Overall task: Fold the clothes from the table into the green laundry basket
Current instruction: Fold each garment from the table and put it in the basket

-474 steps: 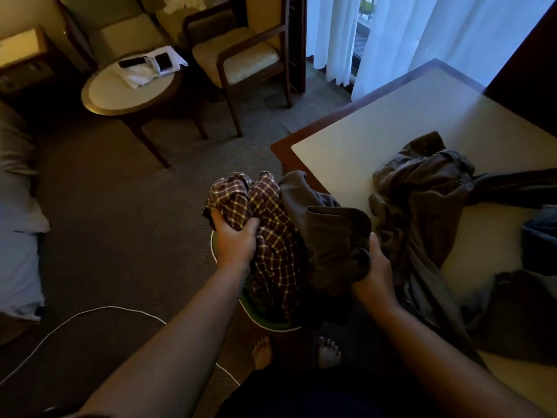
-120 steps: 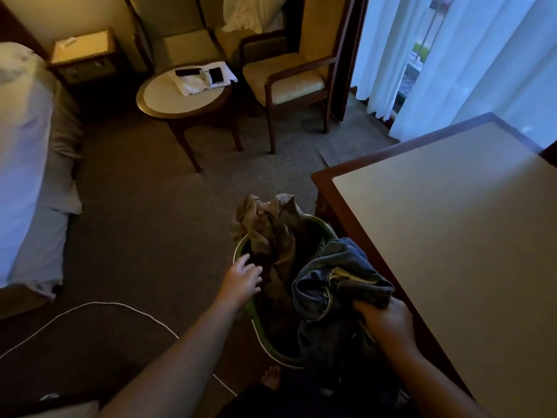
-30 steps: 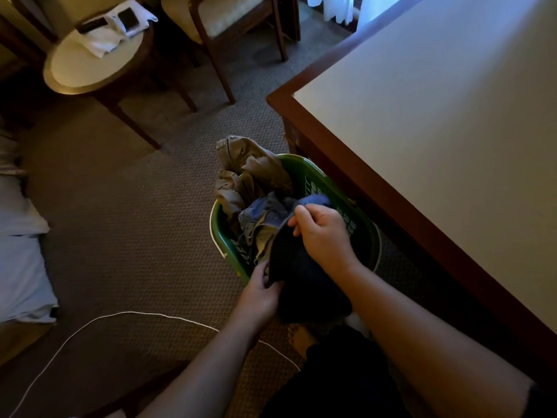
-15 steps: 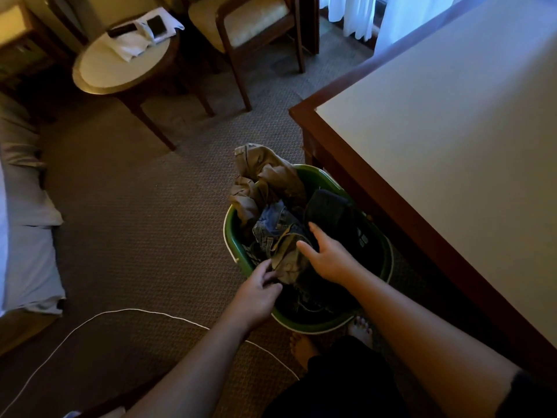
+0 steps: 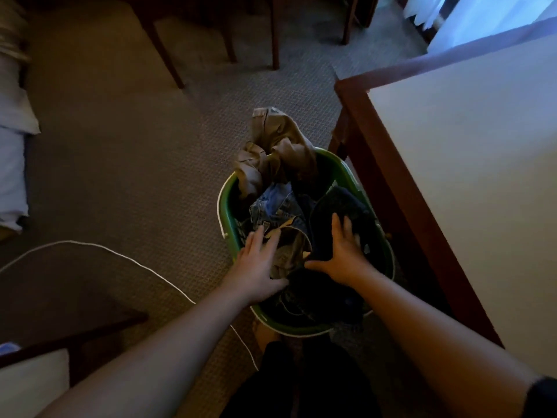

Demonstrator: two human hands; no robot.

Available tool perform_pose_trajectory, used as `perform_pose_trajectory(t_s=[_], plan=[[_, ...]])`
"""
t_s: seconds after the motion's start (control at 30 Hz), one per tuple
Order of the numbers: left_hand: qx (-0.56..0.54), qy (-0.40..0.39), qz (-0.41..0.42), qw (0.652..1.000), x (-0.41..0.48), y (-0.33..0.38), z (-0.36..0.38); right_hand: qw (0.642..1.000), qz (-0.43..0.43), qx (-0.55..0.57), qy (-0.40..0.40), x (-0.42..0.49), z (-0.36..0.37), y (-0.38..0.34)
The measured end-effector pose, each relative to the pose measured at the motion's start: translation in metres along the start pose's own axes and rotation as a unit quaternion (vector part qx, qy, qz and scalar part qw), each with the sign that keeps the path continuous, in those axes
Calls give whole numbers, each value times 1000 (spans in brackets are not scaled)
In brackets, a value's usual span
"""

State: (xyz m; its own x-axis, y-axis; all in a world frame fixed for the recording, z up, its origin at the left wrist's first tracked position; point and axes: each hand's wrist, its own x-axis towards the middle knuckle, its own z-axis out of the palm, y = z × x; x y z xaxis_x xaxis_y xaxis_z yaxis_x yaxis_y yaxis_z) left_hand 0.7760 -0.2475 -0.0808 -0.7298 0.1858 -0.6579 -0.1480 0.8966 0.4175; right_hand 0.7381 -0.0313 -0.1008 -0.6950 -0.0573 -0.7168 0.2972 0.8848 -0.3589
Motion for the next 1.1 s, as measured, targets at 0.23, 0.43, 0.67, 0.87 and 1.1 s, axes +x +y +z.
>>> perform_pose_trajectory(t_s=[0.23,0.43,0.67,0.87,1.1], plan=[[22,14,-74,997,123,-15,55,934,-51,-350,-44,107,33,10],[-4,14,-105,994,207,-49,137,922,-26,-377,-84,196,100,52],[-21,-15,-141,990,284,-78,170,922,-54,-379,-51,266,140,78],[-39,-40,-138,989,280,-83,144,950,-62,-292,-95,254,118,66],[-282,257,-98,919,208,-45,82,881,-197,220,370,187,48,-11]])
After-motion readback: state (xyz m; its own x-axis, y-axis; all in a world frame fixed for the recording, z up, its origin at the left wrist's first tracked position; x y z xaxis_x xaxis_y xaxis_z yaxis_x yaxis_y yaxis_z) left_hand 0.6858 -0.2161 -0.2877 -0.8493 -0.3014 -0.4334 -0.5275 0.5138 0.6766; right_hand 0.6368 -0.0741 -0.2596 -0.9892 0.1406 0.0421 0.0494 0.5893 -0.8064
